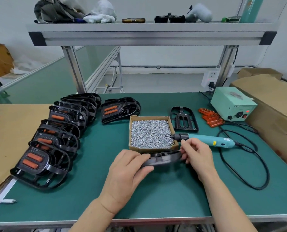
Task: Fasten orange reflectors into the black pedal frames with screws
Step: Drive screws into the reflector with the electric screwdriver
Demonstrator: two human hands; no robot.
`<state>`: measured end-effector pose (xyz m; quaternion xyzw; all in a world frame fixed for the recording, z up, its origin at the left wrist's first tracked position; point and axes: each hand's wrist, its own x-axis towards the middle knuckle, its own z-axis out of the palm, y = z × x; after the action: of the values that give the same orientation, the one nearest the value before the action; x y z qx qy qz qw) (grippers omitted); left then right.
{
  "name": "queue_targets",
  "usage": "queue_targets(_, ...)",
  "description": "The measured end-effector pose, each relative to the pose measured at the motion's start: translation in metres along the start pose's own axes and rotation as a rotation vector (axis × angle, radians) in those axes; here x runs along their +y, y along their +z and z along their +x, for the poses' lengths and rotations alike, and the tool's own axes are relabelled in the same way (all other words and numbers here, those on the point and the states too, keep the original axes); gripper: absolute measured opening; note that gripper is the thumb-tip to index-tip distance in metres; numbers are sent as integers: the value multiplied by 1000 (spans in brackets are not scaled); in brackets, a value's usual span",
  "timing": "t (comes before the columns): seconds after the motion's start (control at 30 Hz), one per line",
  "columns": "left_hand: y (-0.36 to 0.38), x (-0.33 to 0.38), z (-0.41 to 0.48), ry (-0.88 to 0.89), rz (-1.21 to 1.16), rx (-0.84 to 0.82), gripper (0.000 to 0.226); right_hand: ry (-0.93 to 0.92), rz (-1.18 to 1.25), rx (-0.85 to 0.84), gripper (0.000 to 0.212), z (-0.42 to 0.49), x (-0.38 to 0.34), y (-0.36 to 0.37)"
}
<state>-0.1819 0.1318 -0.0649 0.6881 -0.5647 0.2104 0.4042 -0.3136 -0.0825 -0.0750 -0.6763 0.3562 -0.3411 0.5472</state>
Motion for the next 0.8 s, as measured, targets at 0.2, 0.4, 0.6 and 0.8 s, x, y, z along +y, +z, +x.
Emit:
queue_targets(0.2, -10, -8, 31, -32, -18, 16, 28, -88, 177, -184, 18, -6, -11, -5)
queue_targets(0.4, -4, -12, 38, -162, -22, -25, 28, -57, 189, -448, 35, -8, -14, -9)
queue_targets(0.6, -4, -8, 36, -559, -231, -32, 24, -28, 142, -373, 16, -9, -12, -6)
queue_targets(0.8, -5, -3, 20, -821, -370, 14, 36, -1, 186, -262, 15, -8, -13, -4)
